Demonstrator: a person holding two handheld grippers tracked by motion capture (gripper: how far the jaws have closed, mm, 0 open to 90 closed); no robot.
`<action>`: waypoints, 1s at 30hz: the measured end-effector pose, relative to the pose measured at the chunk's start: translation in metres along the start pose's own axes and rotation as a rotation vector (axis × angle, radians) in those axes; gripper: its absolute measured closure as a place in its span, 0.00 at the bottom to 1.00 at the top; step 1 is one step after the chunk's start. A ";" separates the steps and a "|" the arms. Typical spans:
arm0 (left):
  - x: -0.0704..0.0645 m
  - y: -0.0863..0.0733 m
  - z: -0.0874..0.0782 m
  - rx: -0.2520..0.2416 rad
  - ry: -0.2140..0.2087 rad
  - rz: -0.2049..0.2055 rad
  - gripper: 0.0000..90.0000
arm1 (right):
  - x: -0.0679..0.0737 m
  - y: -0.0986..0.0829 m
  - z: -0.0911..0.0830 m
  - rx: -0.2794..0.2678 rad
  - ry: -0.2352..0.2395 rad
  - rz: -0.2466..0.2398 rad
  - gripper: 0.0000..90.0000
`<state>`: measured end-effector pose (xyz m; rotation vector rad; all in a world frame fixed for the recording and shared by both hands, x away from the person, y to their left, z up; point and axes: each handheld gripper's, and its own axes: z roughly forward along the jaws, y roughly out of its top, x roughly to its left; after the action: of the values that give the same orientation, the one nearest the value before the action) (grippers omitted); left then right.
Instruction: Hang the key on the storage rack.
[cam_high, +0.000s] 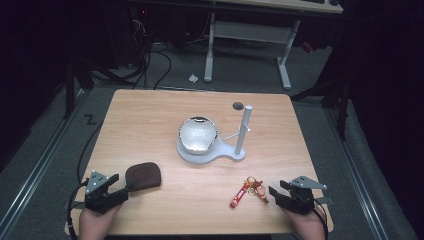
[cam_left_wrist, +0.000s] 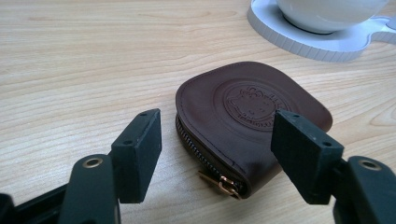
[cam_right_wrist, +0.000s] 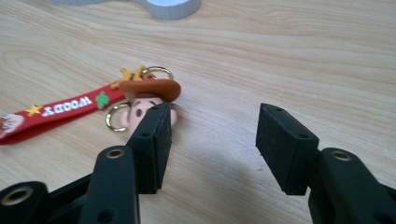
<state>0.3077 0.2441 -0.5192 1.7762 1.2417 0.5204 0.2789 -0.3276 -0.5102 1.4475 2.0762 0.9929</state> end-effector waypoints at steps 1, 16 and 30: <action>0.001 -0.001 -0.001 0.003 0.001 0.000 0.38 | -0.001 -0.001 0.001 0.002 -0.001 0.000 0.52; 0.008 -0.005 -0.002 0.024 0.031 -0.011 0.41 | -0.001 0.000 0.004 0.018 -0.038 0.005 0.61; 0.004 -0.004 -0.005 0.023 0.029 -0.006 0.40 | 0.001 -0.002 0.007 0.036 -0.062 -0.019 0.58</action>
<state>0.3038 0.2501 -0.5205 1.7893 1.2777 0.5324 0.2823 -0.3252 -0.5157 1.4547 2.0700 0.8960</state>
